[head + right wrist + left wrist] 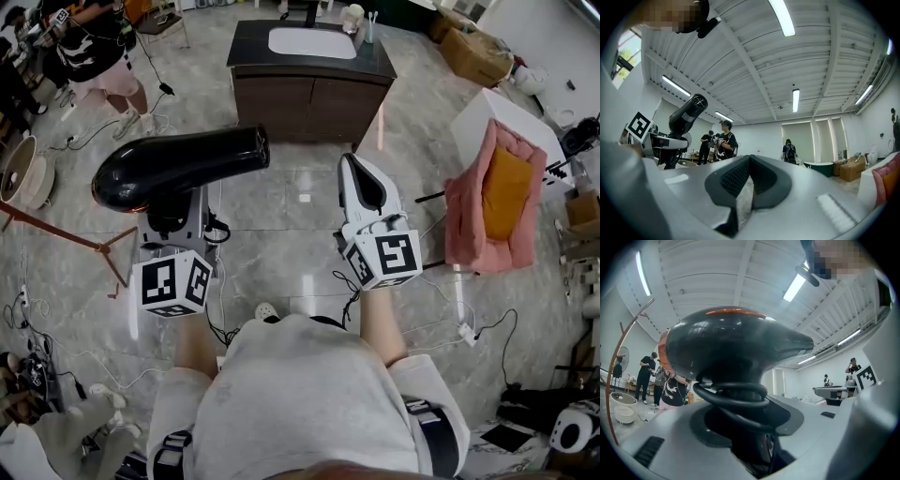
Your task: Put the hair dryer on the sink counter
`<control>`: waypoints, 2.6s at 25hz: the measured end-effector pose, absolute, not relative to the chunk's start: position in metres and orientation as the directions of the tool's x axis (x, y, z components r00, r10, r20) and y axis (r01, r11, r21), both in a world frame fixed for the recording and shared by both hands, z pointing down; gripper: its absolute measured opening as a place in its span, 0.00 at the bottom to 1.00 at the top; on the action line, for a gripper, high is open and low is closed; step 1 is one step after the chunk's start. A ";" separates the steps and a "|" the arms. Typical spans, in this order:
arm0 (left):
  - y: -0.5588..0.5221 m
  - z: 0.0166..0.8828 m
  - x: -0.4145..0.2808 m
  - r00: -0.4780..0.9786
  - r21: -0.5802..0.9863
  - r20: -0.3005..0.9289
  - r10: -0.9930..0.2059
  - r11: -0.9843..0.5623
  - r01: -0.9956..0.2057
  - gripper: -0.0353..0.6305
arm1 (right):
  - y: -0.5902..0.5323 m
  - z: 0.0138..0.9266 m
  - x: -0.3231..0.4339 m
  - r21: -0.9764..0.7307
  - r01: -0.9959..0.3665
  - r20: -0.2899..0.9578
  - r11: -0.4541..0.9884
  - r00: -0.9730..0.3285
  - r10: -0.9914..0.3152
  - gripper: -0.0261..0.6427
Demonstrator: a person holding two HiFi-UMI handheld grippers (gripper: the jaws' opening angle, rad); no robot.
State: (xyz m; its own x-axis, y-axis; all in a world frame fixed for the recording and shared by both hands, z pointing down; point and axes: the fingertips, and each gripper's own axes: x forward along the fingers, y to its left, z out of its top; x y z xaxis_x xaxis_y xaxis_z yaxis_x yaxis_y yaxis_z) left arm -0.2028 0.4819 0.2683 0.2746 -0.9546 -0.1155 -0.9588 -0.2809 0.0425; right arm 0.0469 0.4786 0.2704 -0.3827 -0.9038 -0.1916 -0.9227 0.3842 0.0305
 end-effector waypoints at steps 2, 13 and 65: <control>0.477 0.268 -0.209 0.286 0.040 -0.115 -0.951 -0.292 -0.955 0.37 | 0.476 0.270 0.038 0.034 -0.925 -0.195 0.379 -0.378 -0.905 0.06; 0.429 0.278 -0.209 0.321 0.046 -0.113 -0.940 -0.328 -0.944 0.37 | 0.435 0.282 0.036 0.051 -0.931 -0.174 0.362 -0.365 -0.914 0.06; 0.005 0.257 -0.150 0.298 0.038 -0.137 -0.945 -0.305 -0.952 0.37 | -0.001 0.264 0.095 0.039 -0.912 -0.231 0.408 -0.406 -0.884 0.06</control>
